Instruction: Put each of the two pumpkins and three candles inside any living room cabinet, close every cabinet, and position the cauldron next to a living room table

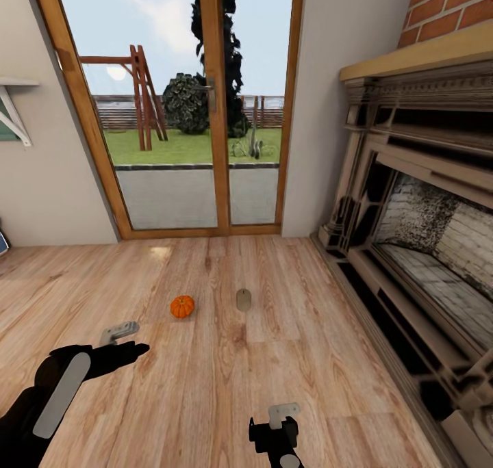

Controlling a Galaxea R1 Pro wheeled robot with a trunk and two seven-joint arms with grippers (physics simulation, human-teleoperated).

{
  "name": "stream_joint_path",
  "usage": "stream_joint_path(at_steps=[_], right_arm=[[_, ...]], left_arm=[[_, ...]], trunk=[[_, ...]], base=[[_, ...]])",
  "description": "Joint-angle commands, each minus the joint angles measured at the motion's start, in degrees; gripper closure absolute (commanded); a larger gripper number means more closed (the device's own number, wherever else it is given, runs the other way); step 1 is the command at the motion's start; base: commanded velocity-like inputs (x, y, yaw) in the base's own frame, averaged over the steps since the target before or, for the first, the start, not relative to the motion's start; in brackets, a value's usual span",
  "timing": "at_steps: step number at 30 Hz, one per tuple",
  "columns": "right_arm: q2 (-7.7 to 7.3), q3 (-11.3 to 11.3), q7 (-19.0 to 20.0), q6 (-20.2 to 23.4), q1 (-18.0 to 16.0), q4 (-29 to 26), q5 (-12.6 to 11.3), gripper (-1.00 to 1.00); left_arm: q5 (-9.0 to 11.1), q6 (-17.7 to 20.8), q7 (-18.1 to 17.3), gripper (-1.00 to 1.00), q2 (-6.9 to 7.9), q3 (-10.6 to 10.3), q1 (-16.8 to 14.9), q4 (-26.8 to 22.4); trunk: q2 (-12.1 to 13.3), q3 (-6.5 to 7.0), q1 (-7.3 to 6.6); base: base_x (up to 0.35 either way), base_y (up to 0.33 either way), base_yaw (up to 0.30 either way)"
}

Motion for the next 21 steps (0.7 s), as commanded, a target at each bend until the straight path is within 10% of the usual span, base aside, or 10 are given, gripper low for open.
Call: stream_joint_path(at_steps=[1, 10, 15, 21], right_arm=[[0.00, 0.5, -0.3, -0.4, -0.1, 0.1, -0.6, -1.00], [0.00, 0.5, -0.3, -0.4, -0.1, 0.1, -0.6, -1.00], [0.00, 0.5, -0.4, -0.4, -0.1, 0.1, -0.6, -1.00], [0.00, 0.5, -0.4, -0.4, -0.1, 0.1, -0.6, -1.00]], left_arm=[[0.7, 0.2, 0.5, -1.00, 0.01, 0.1, 0.0, 0.0], [1.6, 0.5, -2.0, -1.00, 0.22, -0.4, 0.0, -0.4], [5.8, 0.7, -20.0, -1.00, 2.98, -0.8, 0.0, 0.3], [6.3, 1.0, -44.1, -1.00, 7.15, -4.7, 0.0, 0.9]], trunk=[[0.0, -0.05, -0.01], [0.0, -0.05, -0.01], [0.0, -0.05, -0.01], [0.0, -0.05, -0.01]], base=[[0.000, 0.000, 0.000], [0.000, 0.000, 0.000], [0.000, 0.000, 0.000], [0.000, 0.000, 0.000]])
